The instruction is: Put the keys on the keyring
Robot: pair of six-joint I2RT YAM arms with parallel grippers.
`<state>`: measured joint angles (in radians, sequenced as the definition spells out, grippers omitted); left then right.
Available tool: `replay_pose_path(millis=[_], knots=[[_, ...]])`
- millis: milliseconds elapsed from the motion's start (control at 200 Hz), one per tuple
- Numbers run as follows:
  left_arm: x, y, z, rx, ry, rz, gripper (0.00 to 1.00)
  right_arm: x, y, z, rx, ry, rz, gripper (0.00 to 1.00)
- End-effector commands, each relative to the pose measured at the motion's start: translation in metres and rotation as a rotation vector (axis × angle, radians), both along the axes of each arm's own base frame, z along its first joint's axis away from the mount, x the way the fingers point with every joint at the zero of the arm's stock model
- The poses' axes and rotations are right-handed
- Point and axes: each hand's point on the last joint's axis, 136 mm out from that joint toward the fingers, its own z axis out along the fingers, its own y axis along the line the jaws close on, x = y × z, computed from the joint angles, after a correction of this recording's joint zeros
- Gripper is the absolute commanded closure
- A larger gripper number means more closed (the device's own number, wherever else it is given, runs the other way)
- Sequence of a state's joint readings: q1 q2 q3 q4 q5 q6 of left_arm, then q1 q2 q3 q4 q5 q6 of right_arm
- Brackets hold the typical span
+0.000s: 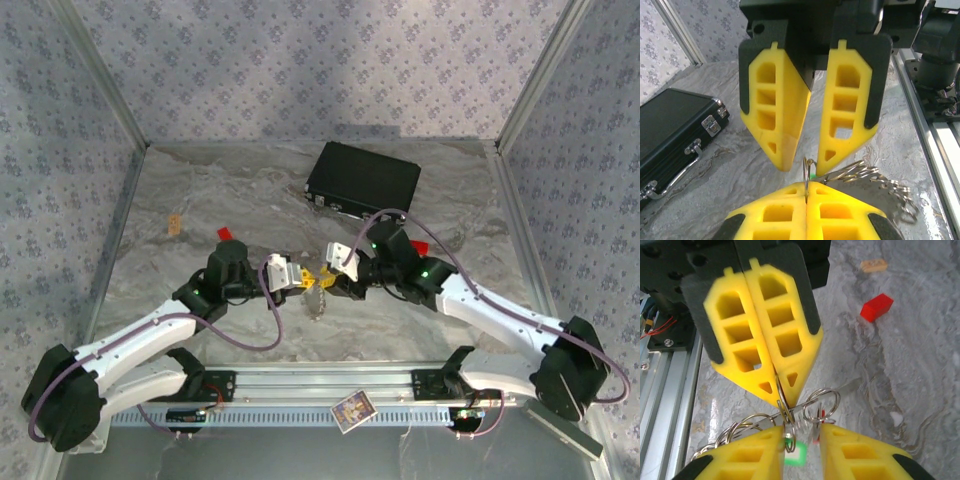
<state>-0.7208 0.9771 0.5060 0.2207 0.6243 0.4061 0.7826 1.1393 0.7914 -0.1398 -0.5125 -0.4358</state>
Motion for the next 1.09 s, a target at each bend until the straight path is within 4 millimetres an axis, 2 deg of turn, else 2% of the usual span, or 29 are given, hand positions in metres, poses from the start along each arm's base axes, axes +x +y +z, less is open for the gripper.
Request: replay_pose_path(millis=[0,150,505,640,780,864,1009,1089], knots=[[-0.009,-0.005,0.021,-0.071,-0.044,-0.052,1.0,-0.004,0.0,0.009,0.037,-0.052,0.019,0.73],[-0.011,-0.005,0.021,-0.076,-0.04,-0.062,1.0,-0.008,0.004,0.016,0.076,-0.071,0.042,0.75],[-0.011,-0.006,0.02,-0.083,-0.034,-0.068,1.0,-0.014,0.011,0.013,0.087,-0.063,0.083,0.8],[-0.011,-0.006,0.019,-0.079,-0.031,-0.067,1.0,-0.014,0.011,0.014,0.09,-0.067,0.084,0.88],[-0.005,-0.006,0.019,-0.077,-0.022,-0.034,1.0,-0.014,0.012,0.015,0.091,-0.068,0.088,1.0],[0.003,-0.004,0.017,-0.06,-0.009,0.014,0.9,-0.014,0.011,0.013,0.074,-0.073,0.09,1.0],[0.007,0.0,0.013,-0.018,0.012,0.053,0.79,-0.012,0.005,0.005,-0.015,-0.087,0.081,1.0],[0.007,0.001,0.009,0.015,0.025,0.055,0.78,-0.011,0.003,0.001,-0.076,-0.082,0.079,1.0]])
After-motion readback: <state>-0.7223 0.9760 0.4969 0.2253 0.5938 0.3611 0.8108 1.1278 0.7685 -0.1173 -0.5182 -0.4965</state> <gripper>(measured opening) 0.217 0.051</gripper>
